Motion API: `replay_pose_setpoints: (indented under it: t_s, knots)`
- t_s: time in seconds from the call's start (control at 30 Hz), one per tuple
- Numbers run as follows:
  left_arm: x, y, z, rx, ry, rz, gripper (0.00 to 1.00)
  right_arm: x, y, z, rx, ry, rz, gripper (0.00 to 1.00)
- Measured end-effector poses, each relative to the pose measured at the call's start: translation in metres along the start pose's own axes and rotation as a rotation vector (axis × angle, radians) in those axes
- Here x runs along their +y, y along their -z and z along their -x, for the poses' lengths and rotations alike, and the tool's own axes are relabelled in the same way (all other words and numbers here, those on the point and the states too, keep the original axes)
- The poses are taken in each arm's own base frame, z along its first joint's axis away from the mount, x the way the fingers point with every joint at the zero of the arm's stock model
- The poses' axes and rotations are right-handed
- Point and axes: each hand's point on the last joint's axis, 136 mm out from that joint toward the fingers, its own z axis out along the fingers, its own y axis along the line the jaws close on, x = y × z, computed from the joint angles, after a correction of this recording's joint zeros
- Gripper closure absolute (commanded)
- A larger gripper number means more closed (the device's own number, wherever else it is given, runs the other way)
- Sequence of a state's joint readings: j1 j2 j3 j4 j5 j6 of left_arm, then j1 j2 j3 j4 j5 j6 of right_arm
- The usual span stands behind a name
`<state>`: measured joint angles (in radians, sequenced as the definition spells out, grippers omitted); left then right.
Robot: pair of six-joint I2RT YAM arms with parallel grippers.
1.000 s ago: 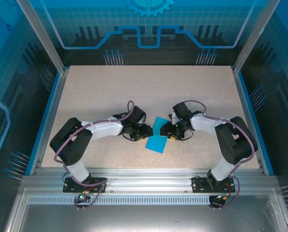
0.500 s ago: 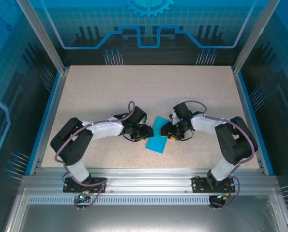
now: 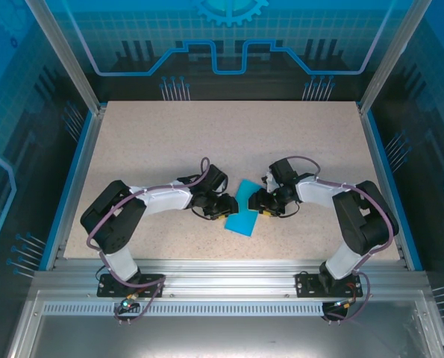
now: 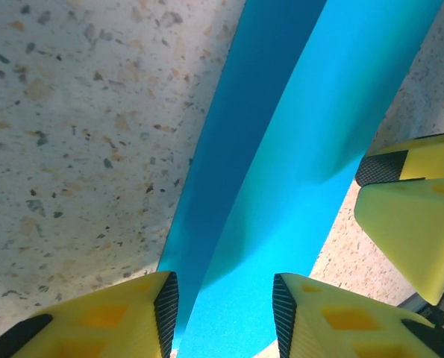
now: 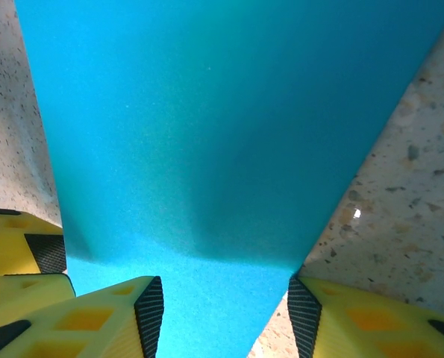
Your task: Fold a paper plane with a square sheet of paper (pick it up from the middle)
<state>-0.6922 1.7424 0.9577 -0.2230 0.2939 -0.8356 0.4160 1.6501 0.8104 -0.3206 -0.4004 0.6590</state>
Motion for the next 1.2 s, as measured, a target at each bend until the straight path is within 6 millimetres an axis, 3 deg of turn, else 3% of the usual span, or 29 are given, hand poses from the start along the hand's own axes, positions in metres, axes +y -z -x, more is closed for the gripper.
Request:
replay_pose_setpoints:
  t_s: [0.13, 0.3, 0.57, 0.9, 1.03, 1.2]
  knots:
    - [-0.002, 0.0, 0.001, -0.001, -0.005, -0.007, 0.66, 0.0, 0.001, -0.001, -0.005, 0.002, 0.003, 0.49]
    - [-0.005, 0.001, 0.0, 0.003, -0.007, -0.014, 0.83, -0.004, 0.008, -0.005, -0.022, 0.002, -0.011, 0.46]
    - [-0.014, 0.002, 0.004, -0.008, -0.017, -0.044, 0.91, -0.001, 0.038, -0.005, -0.123, 0.039, -0.035, 0.43]
    - [-0.03, 0.019, 0.009, -0.07, 0.026, -0.123, 0.93, -0.006, 0.064, -0.007, -0.207, 0.068, -0.079, 0.41]
    - [-0.036, 0.031, 0.012, -0.113, 0.044, -0.152, 0.92, -0.008, 0.067, -0.008, -0.213, 0.071, -0.089, 0.41]
    - [-0.03, 0.029, 0.014, -0.142, 0.095, -0.163, 0.92, -0.009, 0.067, -0.009, -0.211, 0.067, -0.093, 0.41]
